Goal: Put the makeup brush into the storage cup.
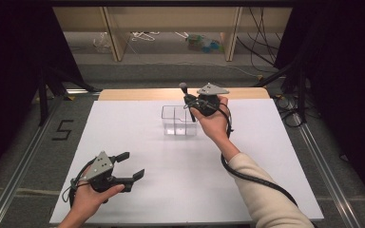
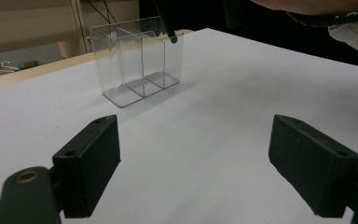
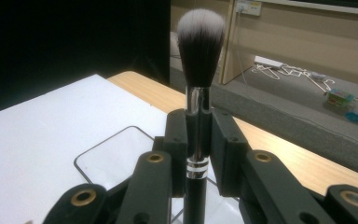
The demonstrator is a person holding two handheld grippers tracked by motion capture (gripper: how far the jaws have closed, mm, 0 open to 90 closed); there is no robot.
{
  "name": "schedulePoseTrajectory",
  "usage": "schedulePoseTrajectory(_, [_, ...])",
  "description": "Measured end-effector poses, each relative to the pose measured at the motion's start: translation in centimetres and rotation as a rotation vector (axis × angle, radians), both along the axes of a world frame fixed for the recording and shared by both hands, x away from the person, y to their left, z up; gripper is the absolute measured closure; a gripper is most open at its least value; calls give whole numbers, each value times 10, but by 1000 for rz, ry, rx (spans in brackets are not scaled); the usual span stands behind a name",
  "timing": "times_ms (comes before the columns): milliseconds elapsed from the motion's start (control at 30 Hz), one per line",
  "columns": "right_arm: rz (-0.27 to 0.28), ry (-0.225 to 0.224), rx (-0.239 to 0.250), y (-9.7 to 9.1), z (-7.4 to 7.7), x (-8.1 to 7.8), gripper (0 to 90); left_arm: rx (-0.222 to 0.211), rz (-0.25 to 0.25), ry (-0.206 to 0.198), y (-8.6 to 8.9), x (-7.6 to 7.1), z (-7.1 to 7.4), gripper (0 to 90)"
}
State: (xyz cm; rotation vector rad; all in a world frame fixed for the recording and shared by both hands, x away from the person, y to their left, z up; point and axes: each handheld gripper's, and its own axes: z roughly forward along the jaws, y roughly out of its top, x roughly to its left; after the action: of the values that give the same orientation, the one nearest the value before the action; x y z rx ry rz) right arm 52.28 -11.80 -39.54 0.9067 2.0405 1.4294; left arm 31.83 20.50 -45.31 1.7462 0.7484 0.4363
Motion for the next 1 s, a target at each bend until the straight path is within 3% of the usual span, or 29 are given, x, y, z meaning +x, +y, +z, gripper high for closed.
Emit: schedulePoseTrajectory(1000, [0, 20, -18, 1, -7, 1, 784, 5, 3, -6, 0, 0, 0, 163])
